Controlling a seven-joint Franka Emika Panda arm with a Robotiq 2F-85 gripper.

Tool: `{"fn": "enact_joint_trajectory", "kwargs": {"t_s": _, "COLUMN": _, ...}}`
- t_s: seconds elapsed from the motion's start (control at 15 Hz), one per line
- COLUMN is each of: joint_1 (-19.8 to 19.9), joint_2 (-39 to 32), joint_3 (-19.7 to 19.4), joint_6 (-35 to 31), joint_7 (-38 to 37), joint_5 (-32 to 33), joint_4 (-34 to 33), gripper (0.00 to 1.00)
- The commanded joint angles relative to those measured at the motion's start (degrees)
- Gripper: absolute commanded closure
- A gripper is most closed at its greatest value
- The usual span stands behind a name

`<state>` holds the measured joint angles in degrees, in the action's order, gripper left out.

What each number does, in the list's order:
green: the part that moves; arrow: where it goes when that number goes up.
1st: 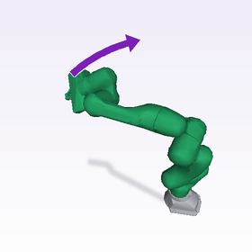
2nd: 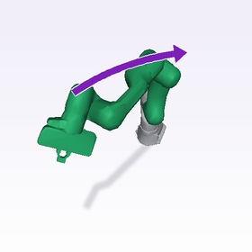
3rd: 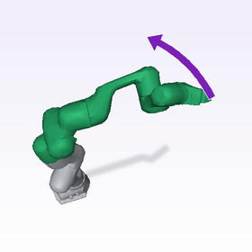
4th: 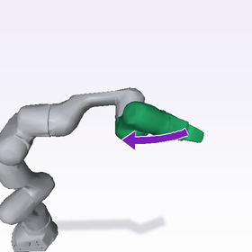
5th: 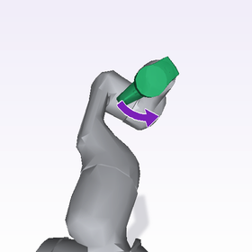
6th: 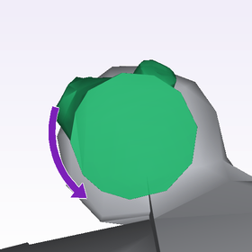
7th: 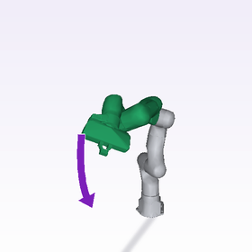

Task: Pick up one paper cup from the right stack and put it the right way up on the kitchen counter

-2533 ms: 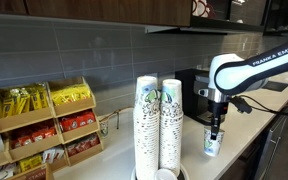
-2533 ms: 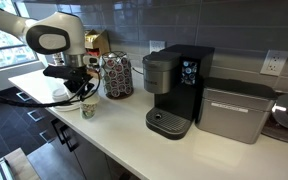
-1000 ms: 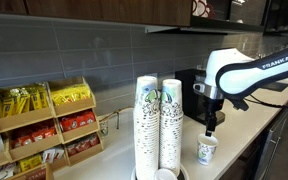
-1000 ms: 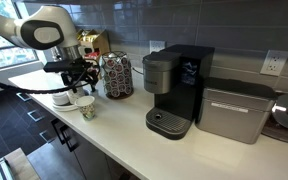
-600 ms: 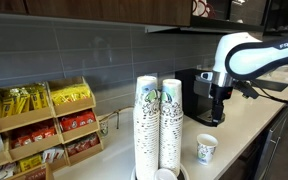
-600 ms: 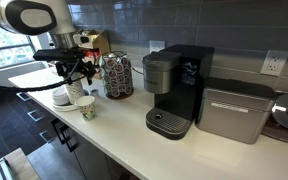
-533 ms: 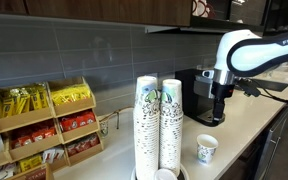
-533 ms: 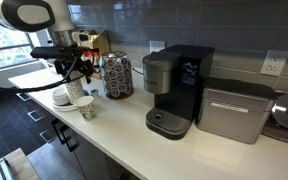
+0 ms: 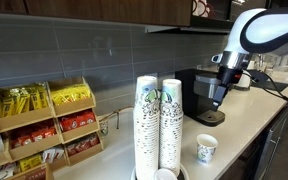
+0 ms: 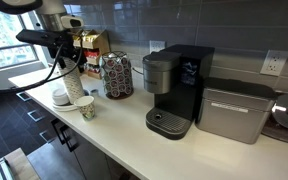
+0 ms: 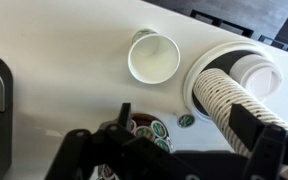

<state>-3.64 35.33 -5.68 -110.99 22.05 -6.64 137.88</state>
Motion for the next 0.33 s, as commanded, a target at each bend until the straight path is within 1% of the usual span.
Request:
{"fn": "enact_joint_trajectory", "kwargs": {"t_s": 0.0, "joint_1": -0.4, "joint_2": 1.2, "joint_3": -0.3, "joint_6": 1.4, "joint_7": -2.9, "joint_5": -2.5, "joint_4": 0.0, "gripper": 0.00}}
{"fn": "enact_joint_trajectory", "kwargs": {"t_s": 0.07, "joint_1": -0.3, "joint_2": 0.5, "joint_3": -0.2, "joint_6": 0.1, "joint_7": -1.5, "joint_5": -1.0, "joint_4": -0.1, "gripper": 0.00}}
{"fn": "enact_joint_trajectory", "kwargs": {"t_s": 0.27, "joint_1": -0.3, "joint_2": 0.6, "joint_3": -0.1, "joint_6": 0.1, "joint_7": -2.0, "joint_5": -1.4, "joint_4": -0.1, "gripper": 0.00}}
